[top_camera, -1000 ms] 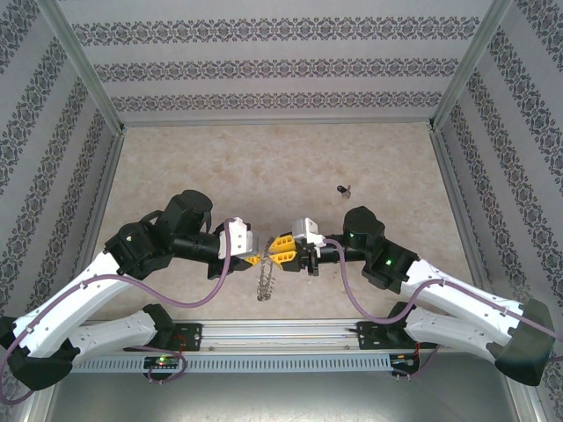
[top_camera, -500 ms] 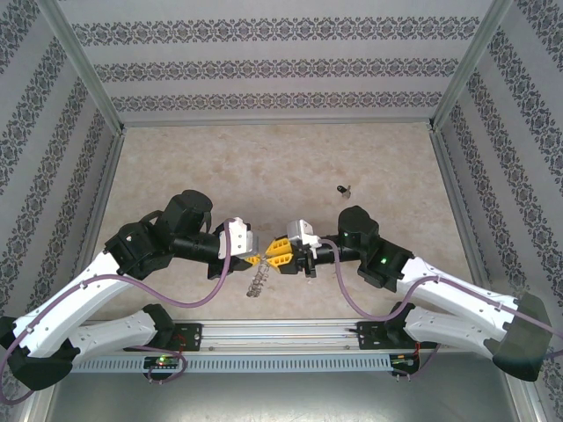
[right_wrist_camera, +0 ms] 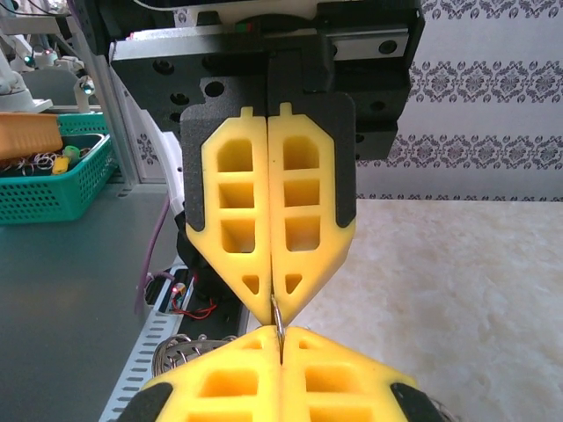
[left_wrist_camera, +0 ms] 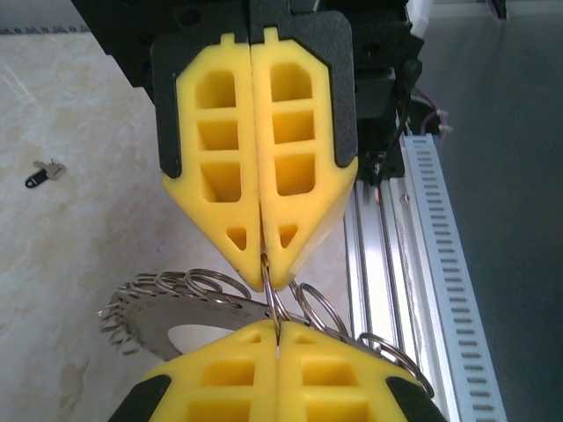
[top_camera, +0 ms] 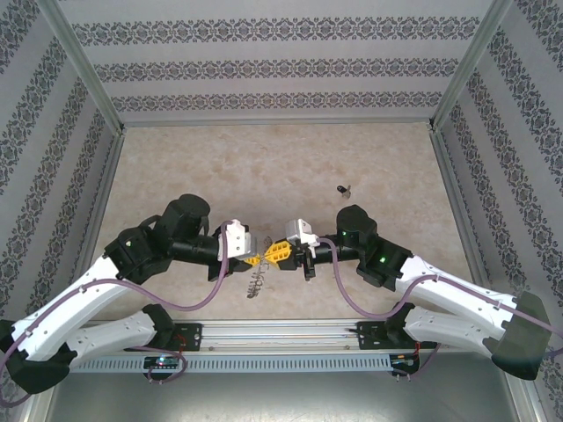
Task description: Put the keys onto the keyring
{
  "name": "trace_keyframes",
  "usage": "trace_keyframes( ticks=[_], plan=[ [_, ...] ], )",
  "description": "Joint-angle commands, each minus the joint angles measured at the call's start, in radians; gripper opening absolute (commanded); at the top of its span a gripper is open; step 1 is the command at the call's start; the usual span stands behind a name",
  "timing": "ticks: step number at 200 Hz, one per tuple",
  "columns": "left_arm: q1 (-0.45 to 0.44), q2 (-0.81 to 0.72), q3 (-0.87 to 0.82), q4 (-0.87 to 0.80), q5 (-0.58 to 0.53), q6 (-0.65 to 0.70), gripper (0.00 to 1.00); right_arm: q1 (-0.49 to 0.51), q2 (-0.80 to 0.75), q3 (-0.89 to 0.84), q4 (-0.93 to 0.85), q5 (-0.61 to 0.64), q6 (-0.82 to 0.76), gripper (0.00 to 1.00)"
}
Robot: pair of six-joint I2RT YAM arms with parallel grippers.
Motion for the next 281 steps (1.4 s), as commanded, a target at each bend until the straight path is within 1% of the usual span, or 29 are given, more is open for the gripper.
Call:
trace_keyframes(
  ticks=[1, 20, 41, 69, 106, 112, 120, 127, 141, 175, 192, 205, 222, 261, 281],
  plan=[
    [-0.018, -0.057, -0.087, 0.232, 0.044, -0.107, 0.14, 0.011, -0.017, 0.008, 0.076, 0.007, 0.004, 0.0],
    [-0.017, -0.092, -0.168, 0.375, 0.049, -0.177, 0.15, 0.011, -0.024, -0.002, 0.101, 0.006, 0.013, 0.0],
    [-0.018, -0.112, -0.224, 0.479, 0.051, -0.224, 0.15, 0.012, -0.029, -0.005, 0.106, 0.001, 0.017, 0.0],
    [-0.018, -0.113, -0.241, 0.518, 0.038, -0.237, 0.14, 0.013, -0.034, -0.011, 0.108, -0.004, 0.016, 0.0],
    [-0.018, -0.109, -0.281, 0.621, 0.03, -0.274, 0.13, 0.012, -0.036, -0.022, 0.122, -0.012, 0.023, 0.0],
    [-0.017, -0.107, -0.286, 0.637, 0.03, -0.279, 0.1, 0.011, -0.039, -0.023, 0.122, -0.013, 0.022, 0.0],
    [-0.019, -0.101, -0.287, 0.64, 0.031, -0.28, 0.04, 0.011, -0.042, -0.023, 0.121, -0.011, 0.021, 0.0],
    [-0.018, -0.095, -0.284, 0.633, 0.032, -0.278, 0.02, 0.012, -0.047, -0.023, 0.116, -0.01, 0.02, 0.0],
    [-0.018, -0.094, -0.285, 0.629, 0.027, -0.274, 0.0, 0.011, -0.055, -0.025, 0.11, -0.006, 0.015, 0.0],
    [-0.019, -0.109, -0.278, 0.603, 0.005, -0.25, 0.0, 0.011, -0.067, -0.025, 0.091, 0.011, 0.011, 0.0],
    [-0.017, -0.12, -0.275, 0.584, -0.013, -0.232, 0.0, 0.011, -0.094, -0.039, 0.064, 0.044, 0.003, 0.22],
    [-0.017, -0.122, -0.269, 0.559, -0.023, -0.215, 0.0, 0.006, -0.125, -0.052, 0.033, 0.088, -0.005, 0.34],
    [-0.018, -0.125, -0.264, 0.535, -0.03, -0.197, 0.0, -0.018, -0.17, -0.066, 0.0, 0.135, -0.002, 0.43],
    [-0.017, -0.137, -0.28, 0.528, -0.046, -0.187, 0.0, -0.141, -0.21, -0.059, -0.037, 0.209, 0.073, 0.63],
    [-0.017, -0.141, -0.295, 0.533, -0.045, -0.191, 0.0, -0.238, -0.16, -0.008, -0.108, 0.246, 0.115, 0.65]
  ],
)
